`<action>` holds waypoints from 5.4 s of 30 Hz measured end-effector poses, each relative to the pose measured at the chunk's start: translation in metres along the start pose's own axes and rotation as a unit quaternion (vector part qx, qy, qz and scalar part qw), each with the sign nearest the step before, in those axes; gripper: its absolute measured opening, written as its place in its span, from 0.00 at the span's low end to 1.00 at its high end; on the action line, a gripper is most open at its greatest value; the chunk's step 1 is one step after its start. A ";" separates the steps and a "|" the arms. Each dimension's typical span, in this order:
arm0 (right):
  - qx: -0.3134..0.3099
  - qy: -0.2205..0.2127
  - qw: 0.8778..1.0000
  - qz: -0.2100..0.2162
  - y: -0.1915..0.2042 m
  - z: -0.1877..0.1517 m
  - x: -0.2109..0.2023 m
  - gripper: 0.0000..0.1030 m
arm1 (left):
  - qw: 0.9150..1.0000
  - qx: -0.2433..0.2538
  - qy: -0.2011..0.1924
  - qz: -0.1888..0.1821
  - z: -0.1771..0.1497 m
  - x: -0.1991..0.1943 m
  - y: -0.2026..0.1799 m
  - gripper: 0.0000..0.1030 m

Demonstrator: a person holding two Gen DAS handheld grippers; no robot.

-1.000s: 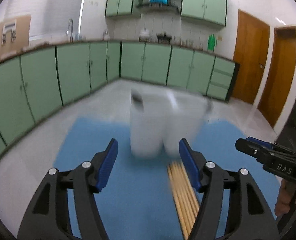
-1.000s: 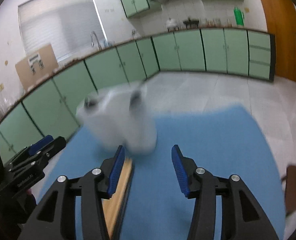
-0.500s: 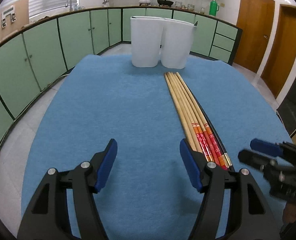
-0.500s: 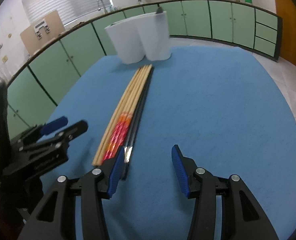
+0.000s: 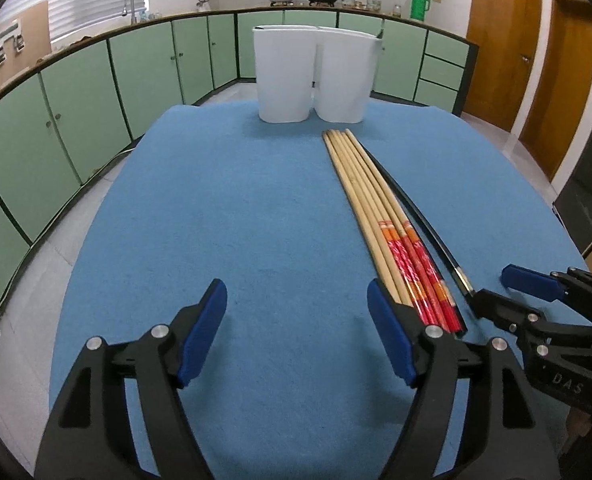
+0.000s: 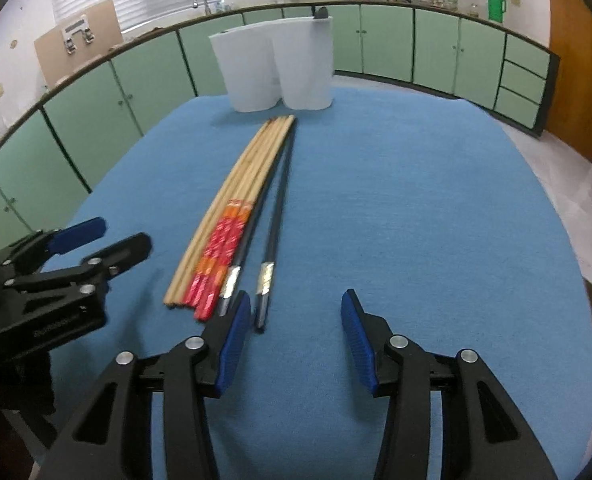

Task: Organize utensils
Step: 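Grasp a black chopstick with the right tool while the left tool grasps a plain wooden chopstick, then lift both chopsticks, insert them upright into the white holder and release, then move both open tools back over the chopstick bundle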

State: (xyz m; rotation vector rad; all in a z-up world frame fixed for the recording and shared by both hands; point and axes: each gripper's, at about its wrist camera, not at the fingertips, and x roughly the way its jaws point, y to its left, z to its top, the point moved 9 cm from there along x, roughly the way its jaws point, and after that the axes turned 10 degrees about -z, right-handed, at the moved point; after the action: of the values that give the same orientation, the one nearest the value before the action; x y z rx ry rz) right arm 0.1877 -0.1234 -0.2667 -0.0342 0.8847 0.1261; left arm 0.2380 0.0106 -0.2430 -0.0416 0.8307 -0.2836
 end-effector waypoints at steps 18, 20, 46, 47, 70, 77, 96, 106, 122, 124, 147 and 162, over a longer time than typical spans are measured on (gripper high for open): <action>0.008 -0.009 1.000 -0.002 -0.006 -0.004 -0.001 0.06 | 0.999 0.015 0.035 -0.011 -0.023 0.008 -0.022 0.74; 0.008 -0.010 1.000 -0.002 -0.006 -0.004 -0.001 0.06 | 0.999 -0.005 0.035 -0.007 -0.024 0.008 -0.013 0.74; 0.003 -0.060 0.998 0.002 -0.013 0.025 -0.035 0.06 | 1.000 0.007 -0.003 -0.017 0.010 -0.013 -0.031 0.06; 0.003 -0.066 0.998 0.002 -0.016 0.029 -0.039 0.06 | 1.000 0.009 -0.011 -0.016 0.016 -0.021 -0.031 0.06; 0.005 -0.148 0.988 0.044 -0.036 0.207 -0.091 0.06 | 0.986 0.045 -0.158 -0.035 0.182 -0.093 -0.030 0.05; -0.018 -0.168 0.985 0.045 -0.034 0.250 -0.103 0.06 | 0.981 0.050 -0.185 -0.038 0.217 -0.105 -0.026 0.05; -0.023 -0.262 0.964 0.043 -0.023 0.387 -0.135 0.06 | 0.958 0.075 -0.274 -0.039 0.313 -0.150 -0.039 0.05; -0.016 -0.236 0.971 0.035 -0.017 0.389 -0.077 0.06 | 0.957 0.080 -0.277 -0.029 0.338 -0.108 -0.035 0.05; -0.004 -0.212 0.977 0.023 -0.032 0.338 -0.066 0.42 | 0.976 0.043 -0.212 -0.018 0.289 -0.056 0.007 0.34; -0.001 -0.219 0.976 0.018 -0.038 0.319 -0.076 0.48 | 0.976 0.040 -0.215 -0.016 0.275 -0.066 0.008 0.41; 0.043 -0.050 0.998 -0.006 -0.018 0.038 -0.012 0.66 | 1.000 0.002 -0.028 0.007 0.020 -0.001 0.011 0.54; -0.025 -0.009 0.999 -0.023 0.020 -0.001 -0.001 0.61 | 1.000 -0.010 -0.015 0.013 0.000 -0.004 0.020 0.57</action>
State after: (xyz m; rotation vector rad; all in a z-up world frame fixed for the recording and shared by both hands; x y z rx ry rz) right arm 0.1837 -0.1037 -0.2662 -0.1003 0.8619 0.1051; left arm 0.2398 0.0305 -0.2429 -0.0533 0.8029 -0.2496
